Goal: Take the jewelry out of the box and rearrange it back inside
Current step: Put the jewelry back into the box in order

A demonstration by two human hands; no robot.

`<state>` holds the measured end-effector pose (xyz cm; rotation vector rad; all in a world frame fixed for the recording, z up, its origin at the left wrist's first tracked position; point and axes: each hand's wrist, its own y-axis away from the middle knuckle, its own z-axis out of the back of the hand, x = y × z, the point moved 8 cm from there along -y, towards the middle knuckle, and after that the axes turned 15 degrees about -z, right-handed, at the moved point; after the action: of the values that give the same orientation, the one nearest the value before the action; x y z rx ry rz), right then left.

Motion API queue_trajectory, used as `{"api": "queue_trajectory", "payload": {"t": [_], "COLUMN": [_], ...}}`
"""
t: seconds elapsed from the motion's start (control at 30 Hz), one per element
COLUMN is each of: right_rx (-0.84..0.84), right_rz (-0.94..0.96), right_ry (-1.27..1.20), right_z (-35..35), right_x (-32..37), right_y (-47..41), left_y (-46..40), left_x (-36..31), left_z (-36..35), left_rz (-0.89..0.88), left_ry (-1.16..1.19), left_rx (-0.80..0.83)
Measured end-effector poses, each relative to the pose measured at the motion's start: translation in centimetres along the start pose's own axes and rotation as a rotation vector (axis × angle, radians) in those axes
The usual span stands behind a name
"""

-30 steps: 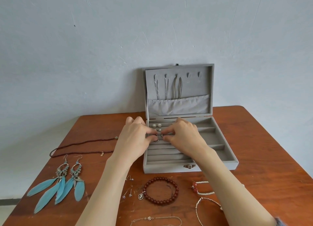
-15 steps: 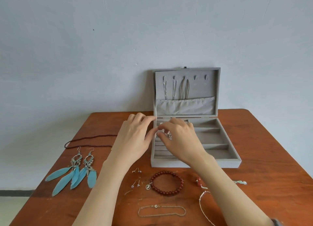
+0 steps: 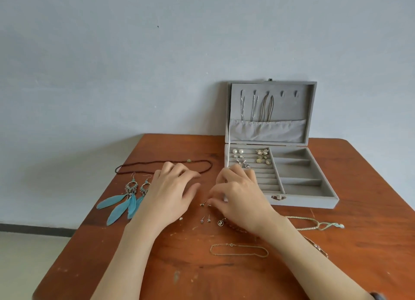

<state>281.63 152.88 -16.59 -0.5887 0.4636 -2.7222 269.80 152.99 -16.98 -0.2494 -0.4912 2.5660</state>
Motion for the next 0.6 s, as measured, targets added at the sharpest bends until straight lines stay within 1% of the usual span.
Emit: {"api": "queue_trajectory", "payload": {"t": [0.1, 0.2, 0.5, 0.6], "right_rx": [0.024, 0.034, -0.016, -0.022], "right_rz": [0.011, 0.012, 0.041, 0.023], "right_ry": [0.034, 0.055, 0.076, 0.040], "right_z": [-0.5, -0.6, -0.7, -0.5], "right_x": [0.5, 0.7, 0.7, 0.3], "right_y": [0.2, 0.1, 0.2, 0.0], "left_y": [0.4, 0.7, 0.8, 0.9], "left_x": [0.0, 0.3, -0.3, -0.4], "left_z": [-0.4, -0.3, -0.9, -1.1], "left_rz": [0.003, -0.011, -0.037, -0.029], "left_ry": [0.103, 0.134, 0.237, 0.263], "left_rx": [-0.006, -0.033, 0.067, 0.081]}}
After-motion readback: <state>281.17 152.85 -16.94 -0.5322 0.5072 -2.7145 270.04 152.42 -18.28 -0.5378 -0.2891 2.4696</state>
